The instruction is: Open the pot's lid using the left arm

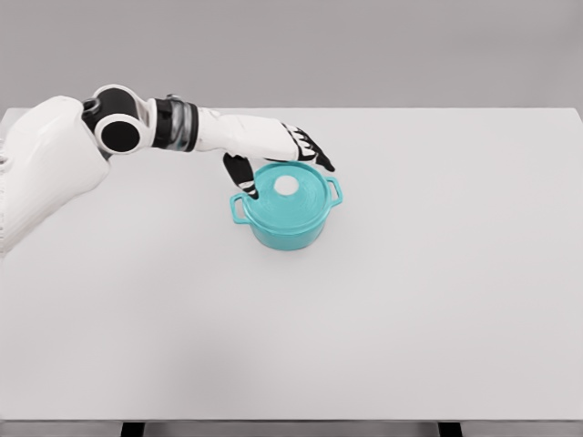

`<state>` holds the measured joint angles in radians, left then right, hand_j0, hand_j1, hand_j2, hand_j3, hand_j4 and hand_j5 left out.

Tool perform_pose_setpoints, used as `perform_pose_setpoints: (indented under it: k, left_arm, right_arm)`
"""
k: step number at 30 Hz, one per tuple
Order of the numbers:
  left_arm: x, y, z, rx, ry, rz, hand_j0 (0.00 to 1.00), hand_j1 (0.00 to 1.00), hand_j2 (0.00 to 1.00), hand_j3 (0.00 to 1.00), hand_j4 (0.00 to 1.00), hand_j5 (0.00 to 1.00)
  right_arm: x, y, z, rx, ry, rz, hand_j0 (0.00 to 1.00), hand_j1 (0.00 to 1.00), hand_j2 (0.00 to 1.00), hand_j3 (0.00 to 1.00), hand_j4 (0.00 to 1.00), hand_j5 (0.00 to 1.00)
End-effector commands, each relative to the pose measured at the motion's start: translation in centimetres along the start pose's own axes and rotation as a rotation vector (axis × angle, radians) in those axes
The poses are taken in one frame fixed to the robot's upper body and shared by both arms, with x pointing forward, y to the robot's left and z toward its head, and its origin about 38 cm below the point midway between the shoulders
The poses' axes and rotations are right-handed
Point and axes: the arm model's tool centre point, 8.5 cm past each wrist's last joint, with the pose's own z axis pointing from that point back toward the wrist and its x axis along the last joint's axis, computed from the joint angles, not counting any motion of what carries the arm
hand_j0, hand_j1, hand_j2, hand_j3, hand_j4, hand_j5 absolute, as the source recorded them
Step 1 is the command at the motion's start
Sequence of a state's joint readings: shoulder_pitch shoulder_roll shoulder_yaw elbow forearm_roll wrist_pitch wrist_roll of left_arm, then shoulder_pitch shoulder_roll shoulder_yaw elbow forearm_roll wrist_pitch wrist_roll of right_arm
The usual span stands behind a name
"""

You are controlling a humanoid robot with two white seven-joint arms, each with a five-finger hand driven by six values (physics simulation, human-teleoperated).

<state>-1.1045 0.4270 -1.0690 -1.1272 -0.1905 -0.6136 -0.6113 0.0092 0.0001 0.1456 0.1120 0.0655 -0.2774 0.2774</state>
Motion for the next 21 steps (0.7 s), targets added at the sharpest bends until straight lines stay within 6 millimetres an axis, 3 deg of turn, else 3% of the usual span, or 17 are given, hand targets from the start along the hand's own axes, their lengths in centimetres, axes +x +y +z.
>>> perform_pose_setpoints:
  k: [1, 21]
  left_arm:
    - [0.30, 0.21, -0.62, 0.006, -0.012, 0.004, 1.00, 1.00, 1.00, 1.00, 1.00, 1.00]
    - [0.05, -0.26, -0.91, -0.019, 0.008, -0.015, 1.00, 1.00, 1.00, 1.00, 1.00, 1.00]
  right_arm:
    - [0.00, 0.00, 0.00, 0.000, 0.000, 0.001, 1.00, 1.00, 1.00, 1.00, 1.00, 1.00]
    - [-0.09, 0.02, 0.01, 0.000, 0.001, -0.001, 1.00, 1.00, 1.00, 1.00, 1.00, 1.00]
